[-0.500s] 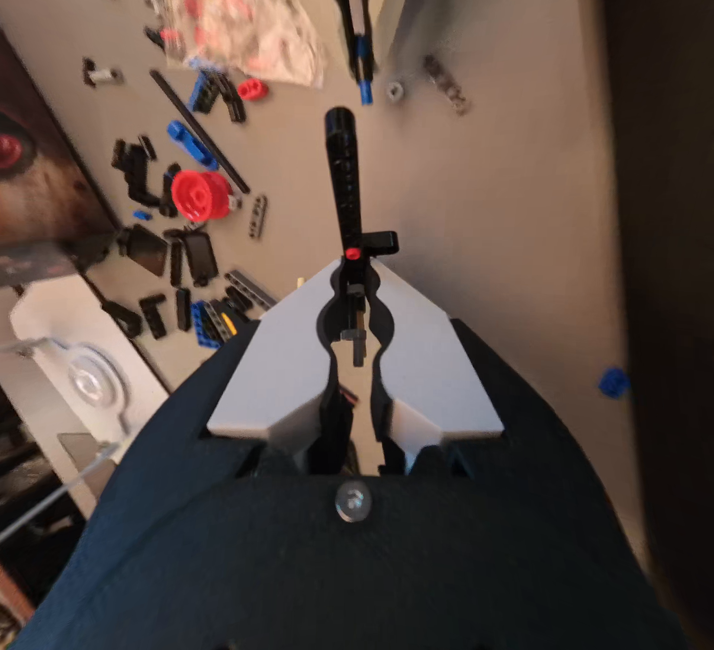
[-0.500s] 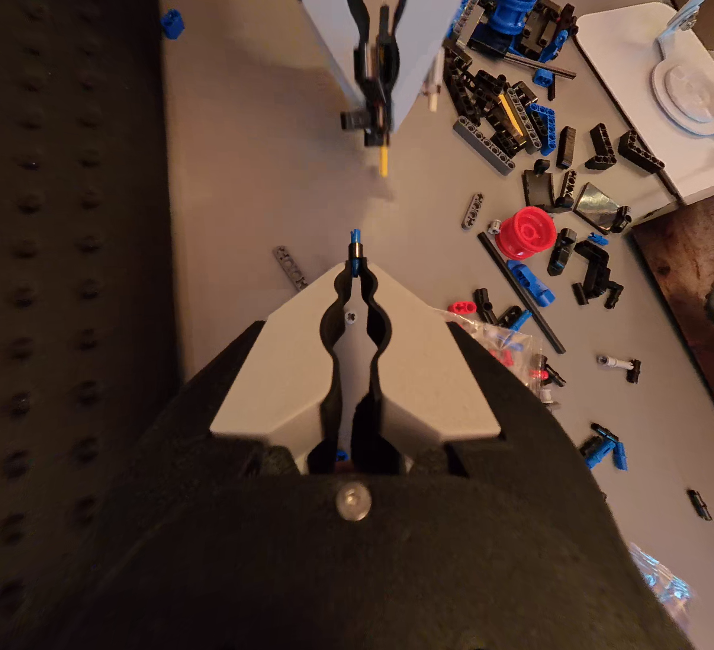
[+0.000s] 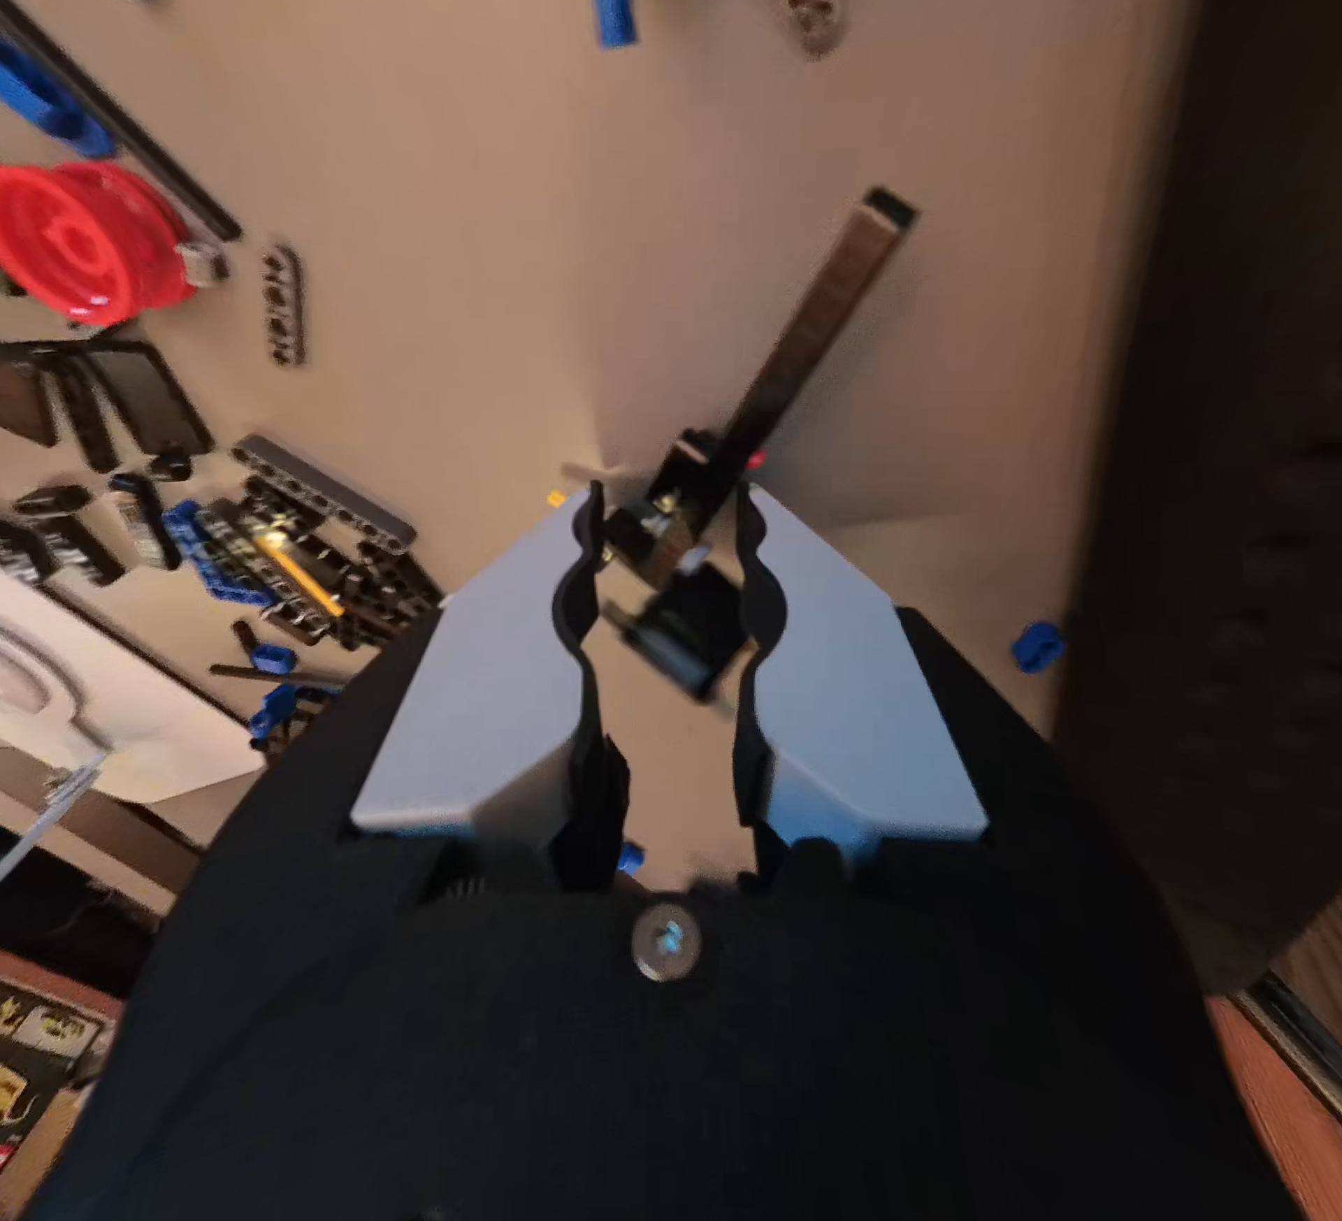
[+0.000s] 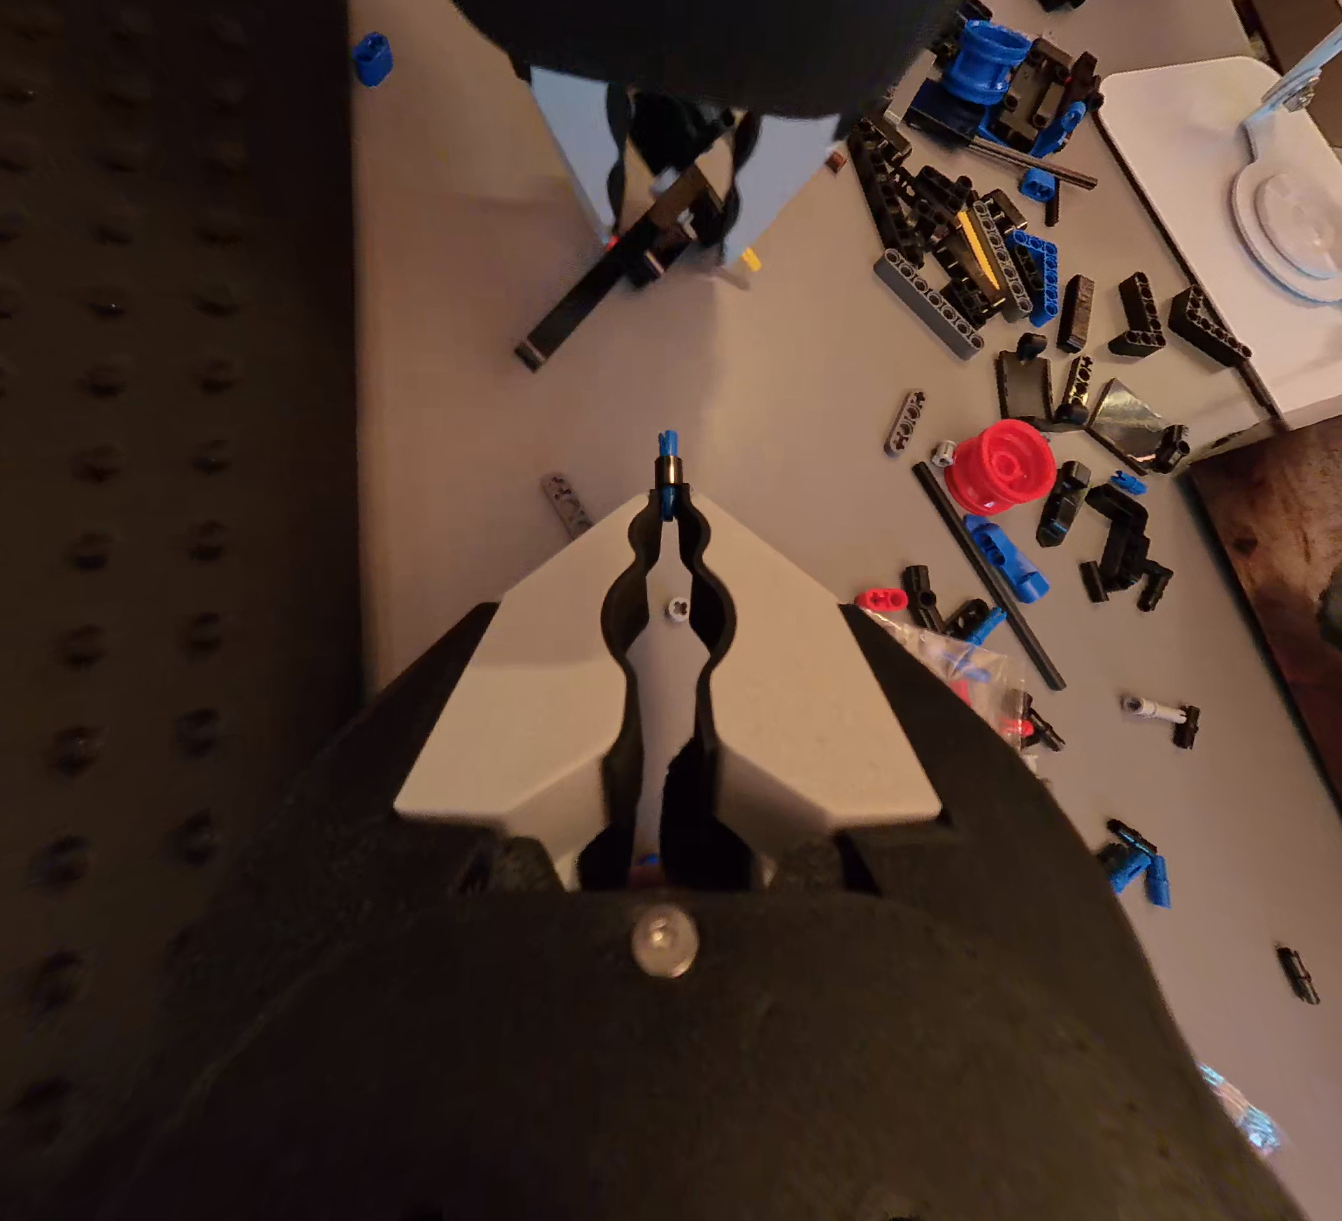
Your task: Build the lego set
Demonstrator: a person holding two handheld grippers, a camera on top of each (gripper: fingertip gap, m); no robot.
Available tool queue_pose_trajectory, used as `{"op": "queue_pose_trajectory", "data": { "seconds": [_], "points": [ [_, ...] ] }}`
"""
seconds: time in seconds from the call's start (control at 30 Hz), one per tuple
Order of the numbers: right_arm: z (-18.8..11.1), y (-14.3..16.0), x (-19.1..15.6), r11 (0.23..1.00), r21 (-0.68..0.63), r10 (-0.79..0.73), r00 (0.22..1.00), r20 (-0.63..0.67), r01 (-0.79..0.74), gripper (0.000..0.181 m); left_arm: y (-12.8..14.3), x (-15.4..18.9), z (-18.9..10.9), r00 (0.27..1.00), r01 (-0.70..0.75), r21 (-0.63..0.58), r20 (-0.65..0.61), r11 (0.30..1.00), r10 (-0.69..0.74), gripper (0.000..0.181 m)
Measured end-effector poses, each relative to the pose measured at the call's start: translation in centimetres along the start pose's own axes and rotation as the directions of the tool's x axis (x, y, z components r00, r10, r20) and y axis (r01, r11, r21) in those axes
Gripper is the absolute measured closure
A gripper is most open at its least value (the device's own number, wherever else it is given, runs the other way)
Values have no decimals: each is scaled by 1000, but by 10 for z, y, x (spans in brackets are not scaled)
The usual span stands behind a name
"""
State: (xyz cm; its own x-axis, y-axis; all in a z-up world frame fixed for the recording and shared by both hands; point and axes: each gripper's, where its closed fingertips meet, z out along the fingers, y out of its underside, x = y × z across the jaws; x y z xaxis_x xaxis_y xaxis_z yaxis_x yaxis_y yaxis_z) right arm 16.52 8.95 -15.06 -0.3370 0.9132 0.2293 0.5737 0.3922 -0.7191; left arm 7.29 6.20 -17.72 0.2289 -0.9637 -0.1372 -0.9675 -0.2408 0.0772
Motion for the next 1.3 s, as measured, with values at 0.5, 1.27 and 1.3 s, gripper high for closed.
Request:
{"op": "queue_pose_trajectory", "data": {
  "seconds": [0.5,1.27,1.3],
  "points": [
    [-5,-5,3,999,35,1,1000,-18,-1,178,-18,-6,-5,996,-88,143,1,986,89,165],
    [13,-98,48,869,345,424,894,-146,-356,178,-3,-50,-102,813,212,963,-78,168,-577,165],
    [14,-100,49,865,350,429,892,-143,-359,178,-4,-51,-101,814,201,964,-65,175,-578,165]
  ]
}}
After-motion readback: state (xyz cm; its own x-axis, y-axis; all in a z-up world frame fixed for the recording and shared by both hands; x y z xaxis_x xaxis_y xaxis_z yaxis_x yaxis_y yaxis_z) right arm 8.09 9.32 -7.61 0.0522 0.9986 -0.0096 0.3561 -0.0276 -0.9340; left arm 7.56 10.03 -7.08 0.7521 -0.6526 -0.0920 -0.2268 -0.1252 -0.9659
